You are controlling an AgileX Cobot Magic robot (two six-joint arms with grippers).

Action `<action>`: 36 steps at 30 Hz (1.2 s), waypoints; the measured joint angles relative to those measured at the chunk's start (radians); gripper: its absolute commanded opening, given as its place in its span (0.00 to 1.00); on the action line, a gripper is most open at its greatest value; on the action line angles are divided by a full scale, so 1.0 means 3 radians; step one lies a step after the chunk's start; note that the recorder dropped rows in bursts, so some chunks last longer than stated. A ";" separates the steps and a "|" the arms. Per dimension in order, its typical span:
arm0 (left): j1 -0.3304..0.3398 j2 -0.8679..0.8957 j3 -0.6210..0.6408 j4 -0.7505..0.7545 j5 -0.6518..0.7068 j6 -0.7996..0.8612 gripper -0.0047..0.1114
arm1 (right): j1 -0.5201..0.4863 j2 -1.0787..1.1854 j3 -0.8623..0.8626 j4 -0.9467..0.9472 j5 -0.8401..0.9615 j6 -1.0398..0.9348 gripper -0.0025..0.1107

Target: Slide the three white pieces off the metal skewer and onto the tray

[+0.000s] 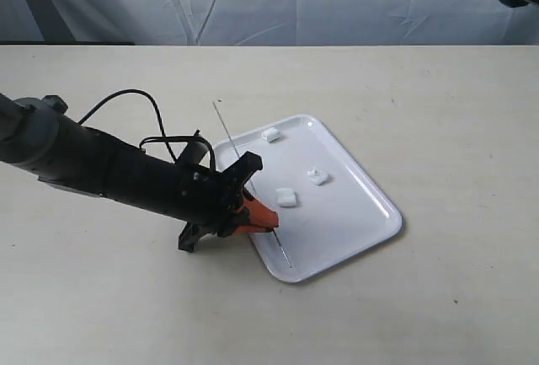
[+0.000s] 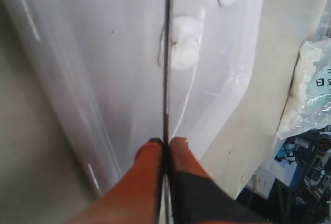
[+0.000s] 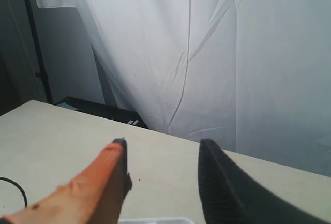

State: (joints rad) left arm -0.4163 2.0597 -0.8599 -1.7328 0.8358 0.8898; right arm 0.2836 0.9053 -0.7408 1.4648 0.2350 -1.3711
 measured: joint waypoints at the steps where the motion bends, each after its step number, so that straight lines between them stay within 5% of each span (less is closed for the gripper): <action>1: 0.0000 0.0014 -0.0014 0.0000 0.0021 0.0000 0.21 | 0.0000 -0.0017 0.0000 0.0000 0.0000 0.0000 0.39; 5: 0.0000 0.0034 -0.0033 -0.0007 0.0096 0.0000 0.36 | 0.0000 -0.0032 0.0000 0.0000 0.0000 0.0000 0.39; 8: 0.0000 0.0040 -0.0049 -0.0014 0.0159 0.0000 0.37 | 0.0000 -0.0032 0.0000 0.0000 0.0000 0.0000 0.39; 13: 0.0000 0.0018 -0.0056 -0.0014 0.0312 0.0208 0.14 | 0.0000 -0.0032 0.0000 -0.0043 0.0019 0.0000 0.37; 15: 0.0000 -0.0078 -0.0056 -0.0005 0.0334 0.0426 0.04 | 0.0000 -0.0032 0.0023 -0.0059 0.0043 0.0000 0.25; 19: 0.0000 -0.0415 -0.0035 0.0018 0.0144 0.0742 0.04 | 0.0000 -0.0080 0.0167 -0.0119 -0.0032 -0.0006 0.02; 24: -0.0017 -0.1063 0.0124 0.0258 -0.0973 0.0824 0.04 | 0.0000 -0.0361 0.0469 -0.0164 -0.0591 -0.0006 0.06; 31: -0.0324 -0.2015 0.0492 0.0596 -0.2814 0.0877 0.04 | 0.0000 -0.0783 0.0878 -0.0157 -0.1121 -0.0006 0.07; 36: -0.0506 -0.2491 0.0689 0.0649 -0.3539 0.1159 0.04 | 0.0000 -0.0914 0.1028 -0.0150 -0.1140 -0.0006 0.07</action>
State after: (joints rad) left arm -0.5680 1.3125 -0.6531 -1.5382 -0.2259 1.2376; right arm 0.2836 0.6309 -0.4322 1.4198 -0.1071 -1.3728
